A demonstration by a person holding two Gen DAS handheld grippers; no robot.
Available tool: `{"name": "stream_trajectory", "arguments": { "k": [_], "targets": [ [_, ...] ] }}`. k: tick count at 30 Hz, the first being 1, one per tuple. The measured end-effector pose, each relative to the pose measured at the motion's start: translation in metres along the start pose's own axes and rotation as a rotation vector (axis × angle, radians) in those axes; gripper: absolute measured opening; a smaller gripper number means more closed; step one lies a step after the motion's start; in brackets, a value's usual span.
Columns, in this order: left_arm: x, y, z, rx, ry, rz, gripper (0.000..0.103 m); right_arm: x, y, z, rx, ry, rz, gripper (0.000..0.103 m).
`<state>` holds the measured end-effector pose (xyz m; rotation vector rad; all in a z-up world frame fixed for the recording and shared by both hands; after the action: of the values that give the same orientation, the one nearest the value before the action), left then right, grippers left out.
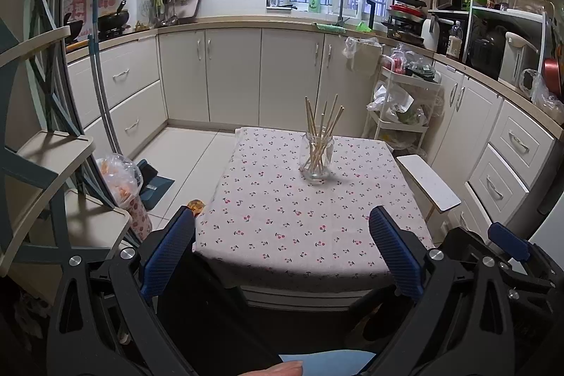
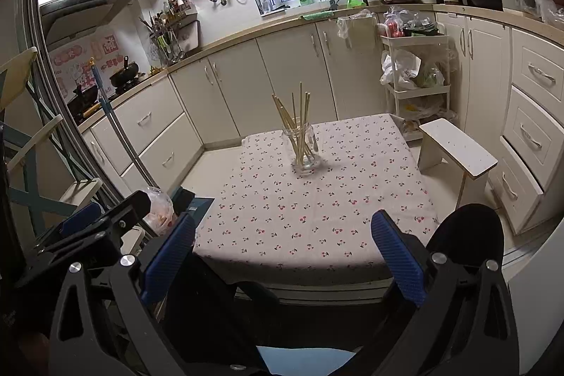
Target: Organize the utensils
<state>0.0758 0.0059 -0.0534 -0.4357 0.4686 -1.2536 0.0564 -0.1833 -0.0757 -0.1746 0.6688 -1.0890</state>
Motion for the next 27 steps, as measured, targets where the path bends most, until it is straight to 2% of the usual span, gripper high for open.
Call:
{"name": "stream_trajectory", "arguments": {
  "k": [27],
  "targets": [
    [0.0036, -0.0035, -0.0026, 0.005, 0.044, 0.022, 0.095, -0.005, -0.005, 0.0057, 0.031, -0.018, -0.015, 0.096]
  ]
}}
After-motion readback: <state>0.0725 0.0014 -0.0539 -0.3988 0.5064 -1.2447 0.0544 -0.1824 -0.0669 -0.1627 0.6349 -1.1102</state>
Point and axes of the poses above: each gripper's, at about its wrist camera, not at the fingertips, and y roughly the way its jaws point, x to its right, z to its top, the point moved 9 cm from there along y, roughly the way its jaws point, and after that the axes turned 15 degrees about z, right-handed, at the moved point
